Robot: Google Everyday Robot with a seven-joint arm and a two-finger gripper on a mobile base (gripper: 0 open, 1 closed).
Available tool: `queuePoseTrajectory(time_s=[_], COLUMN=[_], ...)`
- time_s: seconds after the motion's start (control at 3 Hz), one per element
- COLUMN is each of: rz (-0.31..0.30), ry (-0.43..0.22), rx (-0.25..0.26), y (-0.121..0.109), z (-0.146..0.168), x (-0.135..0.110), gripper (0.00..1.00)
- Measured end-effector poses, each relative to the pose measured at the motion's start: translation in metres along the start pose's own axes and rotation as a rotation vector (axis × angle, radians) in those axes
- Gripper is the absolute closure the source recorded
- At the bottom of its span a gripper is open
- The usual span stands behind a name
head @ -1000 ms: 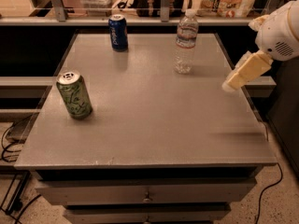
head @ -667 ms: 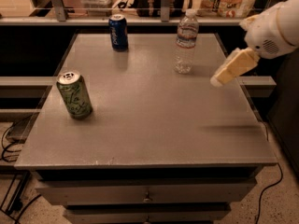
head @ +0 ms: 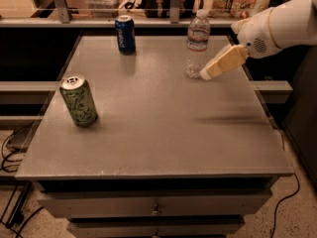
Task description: Knock water bottle over
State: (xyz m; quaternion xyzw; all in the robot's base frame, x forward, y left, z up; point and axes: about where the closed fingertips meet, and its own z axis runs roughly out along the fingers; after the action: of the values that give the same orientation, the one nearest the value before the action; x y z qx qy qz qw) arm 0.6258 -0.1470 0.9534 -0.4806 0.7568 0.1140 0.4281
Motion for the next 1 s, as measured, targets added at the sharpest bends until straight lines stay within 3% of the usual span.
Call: queuePoseTrajectory(time_s=[0.33,0.67,1.0], rz=[0.017,0.030,0.028], ry=[-0.076,-0.135,-0.169], rx=[-0.056,-0.104,-0.136], y=[-0.006,-0.013,-0.019], z=[0.029,0.056,0.078], x=[-0.018,-0.033,-0.047], gripper=[0.00,0.06,0.24])
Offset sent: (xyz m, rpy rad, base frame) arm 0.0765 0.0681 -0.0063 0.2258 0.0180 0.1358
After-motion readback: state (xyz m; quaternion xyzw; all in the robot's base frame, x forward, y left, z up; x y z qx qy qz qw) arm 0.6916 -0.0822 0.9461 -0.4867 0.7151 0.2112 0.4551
